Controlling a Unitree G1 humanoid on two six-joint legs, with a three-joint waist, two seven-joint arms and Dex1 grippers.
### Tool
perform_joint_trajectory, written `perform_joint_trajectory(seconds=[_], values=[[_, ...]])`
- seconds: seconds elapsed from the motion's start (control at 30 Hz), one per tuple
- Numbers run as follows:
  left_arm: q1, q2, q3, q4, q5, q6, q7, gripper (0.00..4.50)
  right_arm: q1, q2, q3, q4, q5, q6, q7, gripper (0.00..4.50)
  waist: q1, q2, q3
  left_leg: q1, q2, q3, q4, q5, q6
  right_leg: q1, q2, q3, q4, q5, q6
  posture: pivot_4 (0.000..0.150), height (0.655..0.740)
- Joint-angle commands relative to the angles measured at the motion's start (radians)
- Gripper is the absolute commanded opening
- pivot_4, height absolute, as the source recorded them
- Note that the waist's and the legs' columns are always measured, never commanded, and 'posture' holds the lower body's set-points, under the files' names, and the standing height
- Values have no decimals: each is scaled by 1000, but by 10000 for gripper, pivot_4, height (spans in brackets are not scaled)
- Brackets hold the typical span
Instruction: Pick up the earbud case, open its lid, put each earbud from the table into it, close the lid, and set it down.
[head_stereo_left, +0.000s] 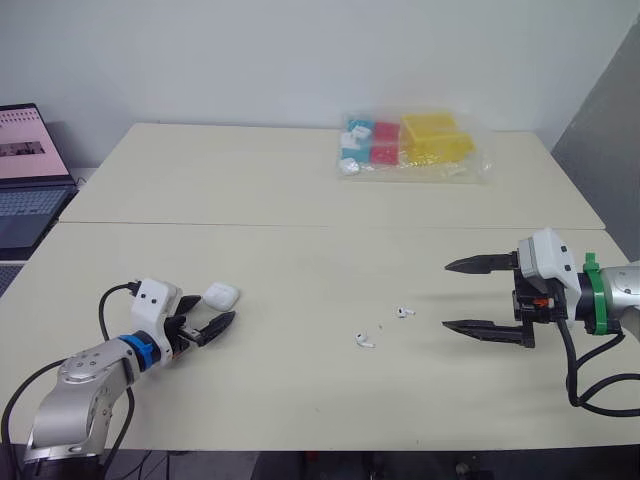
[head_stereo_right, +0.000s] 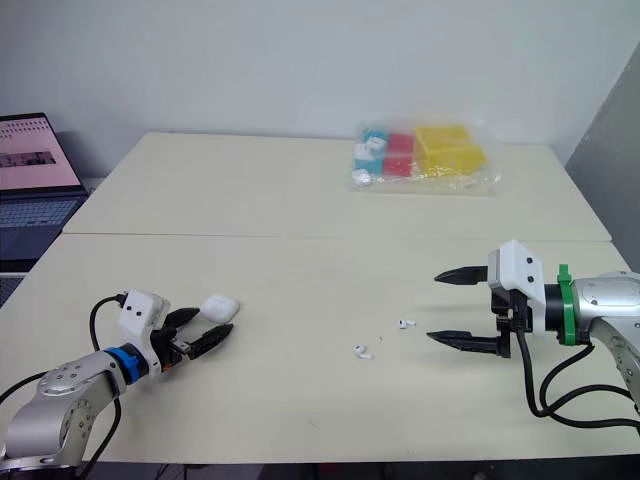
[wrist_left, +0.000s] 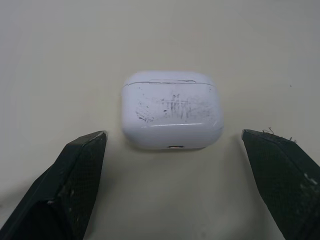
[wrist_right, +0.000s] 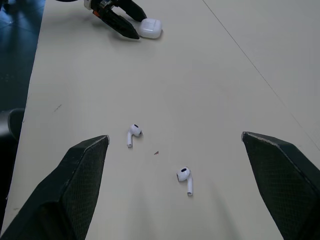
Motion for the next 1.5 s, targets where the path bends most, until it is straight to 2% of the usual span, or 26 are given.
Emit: perform_joint_trajectory(seconds=[0.03, 0.23, 0.53, 0.63, 0.77, 1.03, 1.13, 1.3, 1.5], values=[[-22, -1, -22, 38, 25, 6, 15, 45000, -17, 3, -9, -29, 14, -1, -8, 44523, 1, 0, 0, 0, 0, 0, 0, 0, 0, 0, 0, 0, 0, 0, 0, 1500, 7400], [-49, -19, -26, 35, 4, 29, 16, 45000, -27, 16, 9, -36, 14, -2, -13, 44523, 1, 0, 0, 0, 0, 0, 0, 0, 0, 0, 0, 0, 0, 0, 0, 1500, 7400], [-62, 11, -80, 57, 48, 27, -21, 45000, -36, 23, 27, -33, 8, -5, -18, 44523, 2, 0, 0, 0, 0, 0, 0, 0, 0, 0, -1, 0, 0, 0, 0, 1500, 7400], [-63, 13, -90, 67, 64, 24, -22, 38972, -34, 25, 27, -36, 9, -3, -21, 45000, 2, 0, 0, 0, 0, 0, 0, 0, 0, 0, -1, 0, 0, 0, 0, 1500, 7400], [-63, 16, -98, 75, 76, 18, -33, 27443, -27, 27, 26, -38, 7, -5, -24, 45000, 2, 0, 0, 0, 0, 0, 0, 0, 0, 0, -1, 0, -1, 0, 0, 1500, 7400], [-50, 13, -96, 52, 66, -22, -76, 27329, -22, 28, 24, -41, 7, -5, -27, 45000, 1, 0, 0, 0, 0, 0, 0, 0, 0, 0, -2, 1, -1, 0, 1, 1500, 7400], [-45, -16, -84, -5, 47, -144, -112, 27329, -17, 26, 21, -42, 9, -2, -27, 45000, 1, 1, 0, -1, 1, 0, 0, 0, 0, 0, -2, 1, -2, 0, 1, 1500, 7400], [-68, -28, -113, -48, 50, -209, -149, 27329, -14, 27, 16, -44, 9, 2, -34, 45000, 3, -2, 1, -3, 0, 0, 0, 0, 0, 0, -3, 0, -2, 0, 1, 1500, 7400], [-141, -62, -168, -141, -26, -142, -174, 27329, 13, 20, -9, -58, 9, 15, -67, 45000, 1, -2, 1, -3, 0, 0, 0, 0, 0, -1, -1, 0, -2, 0, 1, 1500, 7400]])
